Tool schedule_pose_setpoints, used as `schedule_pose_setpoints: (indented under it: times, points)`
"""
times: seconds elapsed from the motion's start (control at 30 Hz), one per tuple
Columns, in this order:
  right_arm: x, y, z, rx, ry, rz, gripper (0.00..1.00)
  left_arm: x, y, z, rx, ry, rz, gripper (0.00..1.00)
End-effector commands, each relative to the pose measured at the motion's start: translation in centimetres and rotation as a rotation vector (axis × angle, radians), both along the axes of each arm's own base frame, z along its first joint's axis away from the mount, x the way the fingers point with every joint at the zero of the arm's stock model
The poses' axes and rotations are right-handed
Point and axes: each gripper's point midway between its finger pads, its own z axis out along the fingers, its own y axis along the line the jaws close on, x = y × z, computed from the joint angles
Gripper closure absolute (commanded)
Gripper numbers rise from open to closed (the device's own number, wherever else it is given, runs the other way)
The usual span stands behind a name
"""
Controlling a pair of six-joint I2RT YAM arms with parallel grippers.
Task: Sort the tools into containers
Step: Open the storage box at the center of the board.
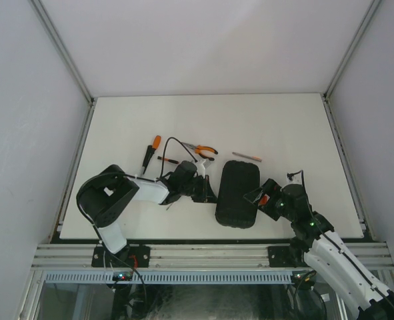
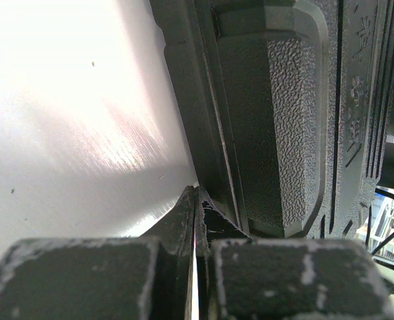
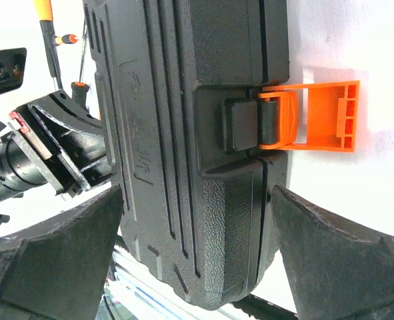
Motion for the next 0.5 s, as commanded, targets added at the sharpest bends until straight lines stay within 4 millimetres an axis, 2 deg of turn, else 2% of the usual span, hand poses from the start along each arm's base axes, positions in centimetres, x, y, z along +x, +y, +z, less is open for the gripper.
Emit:
schedule_pose_setpoints:
  times: [0.0,0.47]
  points:
    - [0.95,0.89,3.56,0.048,-0.092,0.026,0.09,0.73,-1.86,2.25,-0.062,-0.051,-0.033,1.00]
    - [0.82,1.20,4.13,0.061,-0.105,0.046,0.09,0.64,-1.95,2.24,-0.063,-0.049,-0.034,1.00]
